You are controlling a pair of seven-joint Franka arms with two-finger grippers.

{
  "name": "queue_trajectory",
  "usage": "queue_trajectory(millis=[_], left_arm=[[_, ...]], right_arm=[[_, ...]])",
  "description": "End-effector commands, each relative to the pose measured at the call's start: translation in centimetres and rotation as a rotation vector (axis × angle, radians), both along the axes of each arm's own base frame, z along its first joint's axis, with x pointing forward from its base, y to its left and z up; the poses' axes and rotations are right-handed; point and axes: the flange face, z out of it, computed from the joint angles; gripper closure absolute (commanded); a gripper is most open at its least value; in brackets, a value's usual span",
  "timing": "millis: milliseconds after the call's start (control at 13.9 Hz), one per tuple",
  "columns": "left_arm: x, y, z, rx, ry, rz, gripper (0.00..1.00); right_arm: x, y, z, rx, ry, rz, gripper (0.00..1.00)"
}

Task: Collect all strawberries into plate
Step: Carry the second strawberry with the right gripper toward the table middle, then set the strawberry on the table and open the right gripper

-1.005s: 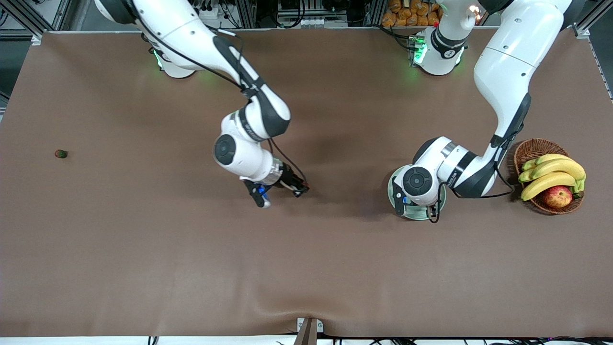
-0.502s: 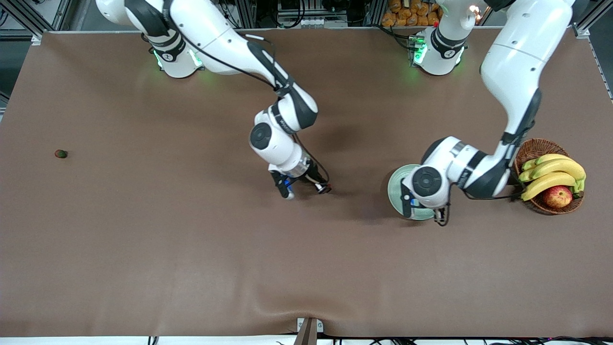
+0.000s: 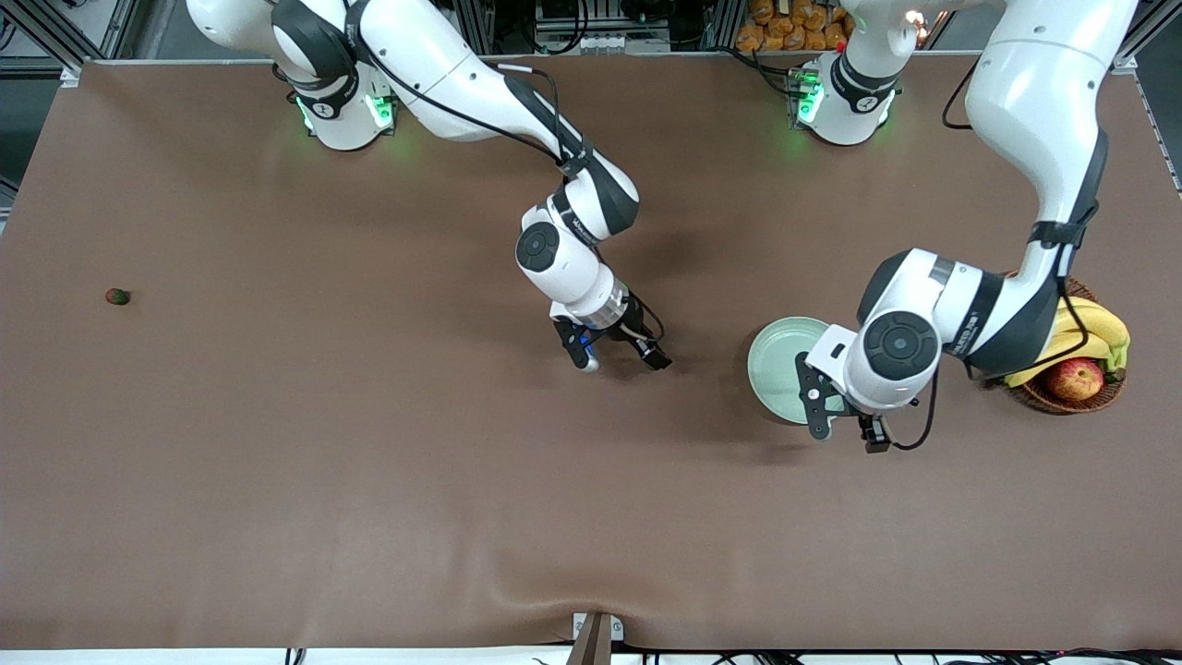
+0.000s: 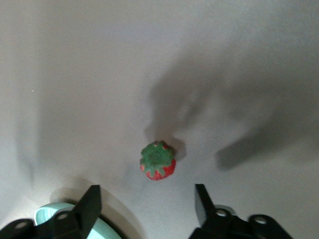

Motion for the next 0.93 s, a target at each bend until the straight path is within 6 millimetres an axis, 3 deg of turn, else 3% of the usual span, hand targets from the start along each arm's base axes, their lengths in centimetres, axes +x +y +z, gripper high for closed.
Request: queue_trajectory(millis=[0,72,144,287,431,646,861], left_arm=[[0.3,-0.7,0.6,-0.096,0.038,0.067,0.0],[0.2,-1.2,0.5,-0.119,0.047,0.105,0.0],[-0.4,-3.1,0.3,-0.12,0.047,0.124,0.0],[-2.4,-8.5,0.0,-0.115,0.041,0.149,0.0],[-4.3,-12.7,-2.0,-0.102,0.047,0.273,0.0],[-8.1,-19.9,-3.5,-0.09,0.03,0.421,0.0],[-9.7,-24.4,-5.9,-0.109,0.025,0.486,0.0]], right_arm=[[1.9,-1.2,1.0,-0.031,-0.023,0.009,0.0],[2.5,-2.0,1.7,-0.046,-0.003,0.014,0.0],[3.5,-3.0,2.6,-0.071,0.021,0.019,0.0],[5.0,-5.0,4.2,-0.105,0.046,0.025,0.0],[7.1,-7.9,5.8,-0.154,0.057,0.051,0.0],[10.2,-14.1,7.5,-0.198,0.106,0.151,0.0],[12.5,-20.8,9.7,-0.189,0.169,0.236,0.0]])
